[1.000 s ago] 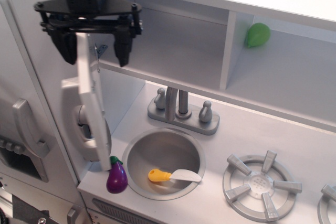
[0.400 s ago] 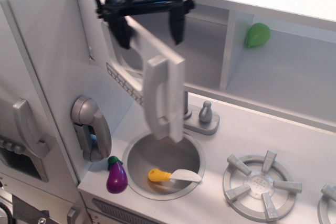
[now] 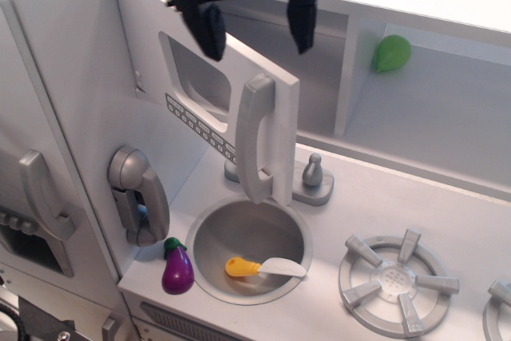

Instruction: Close microwave

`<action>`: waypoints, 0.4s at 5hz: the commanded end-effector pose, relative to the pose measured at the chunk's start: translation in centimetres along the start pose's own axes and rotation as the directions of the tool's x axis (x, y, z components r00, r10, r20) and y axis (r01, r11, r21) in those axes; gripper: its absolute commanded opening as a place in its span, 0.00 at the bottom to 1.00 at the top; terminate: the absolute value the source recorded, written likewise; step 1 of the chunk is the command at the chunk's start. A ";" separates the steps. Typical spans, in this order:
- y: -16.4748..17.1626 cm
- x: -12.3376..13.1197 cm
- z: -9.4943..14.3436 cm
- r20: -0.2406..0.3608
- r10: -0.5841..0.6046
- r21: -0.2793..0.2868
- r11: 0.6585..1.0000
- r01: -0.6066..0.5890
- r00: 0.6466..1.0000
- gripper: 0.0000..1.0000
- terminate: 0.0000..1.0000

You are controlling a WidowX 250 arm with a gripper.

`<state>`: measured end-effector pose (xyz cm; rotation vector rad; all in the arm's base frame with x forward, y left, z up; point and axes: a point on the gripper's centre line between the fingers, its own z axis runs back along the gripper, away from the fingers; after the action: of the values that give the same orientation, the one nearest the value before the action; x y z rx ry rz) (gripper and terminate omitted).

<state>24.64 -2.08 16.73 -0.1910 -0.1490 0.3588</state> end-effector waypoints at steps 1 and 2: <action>5.7 -2.3 -1.1 -0.076 -0.115 0.110 0.986 0.123 0.990 1.00 0.00; 7.4 -0.4 -1.9 -0.046 -0.071 0.155 0.985 0.077 0.996 1.00 0.00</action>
<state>22.02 3.81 11.71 -0.0411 -0.0474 0.2910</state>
